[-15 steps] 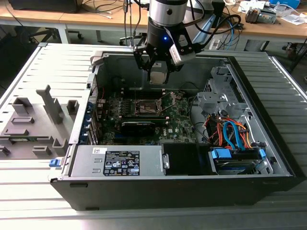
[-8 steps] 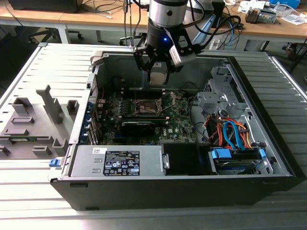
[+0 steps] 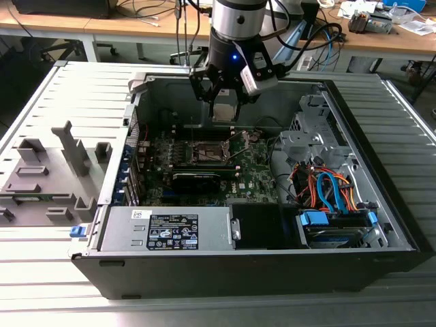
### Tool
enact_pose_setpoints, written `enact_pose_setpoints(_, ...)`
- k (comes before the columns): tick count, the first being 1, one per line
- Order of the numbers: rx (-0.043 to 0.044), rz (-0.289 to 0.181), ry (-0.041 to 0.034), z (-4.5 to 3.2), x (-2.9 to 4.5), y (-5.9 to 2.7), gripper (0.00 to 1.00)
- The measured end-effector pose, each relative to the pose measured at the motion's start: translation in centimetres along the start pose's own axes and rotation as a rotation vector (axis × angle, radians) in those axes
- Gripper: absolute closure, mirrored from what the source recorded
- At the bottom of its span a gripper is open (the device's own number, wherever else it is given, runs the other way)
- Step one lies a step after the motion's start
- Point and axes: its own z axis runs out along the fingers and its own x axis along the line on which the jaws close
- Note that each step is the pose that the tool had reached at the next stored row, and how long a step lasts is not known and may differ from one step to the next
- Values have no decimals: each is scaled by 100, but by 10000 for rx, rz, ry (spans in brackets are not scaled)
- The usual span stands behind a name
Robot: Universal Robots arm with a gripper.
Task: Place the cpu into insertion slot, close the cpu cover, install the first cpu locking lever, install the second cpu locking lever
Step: 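Place the cpu into insertion slot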
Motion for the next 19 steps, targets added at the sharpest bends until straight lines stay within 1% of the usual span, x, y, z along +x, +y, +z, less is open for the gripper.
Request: enact_pose_setpoints(19, 0, 0, 0, 36, -2, -35, 46)
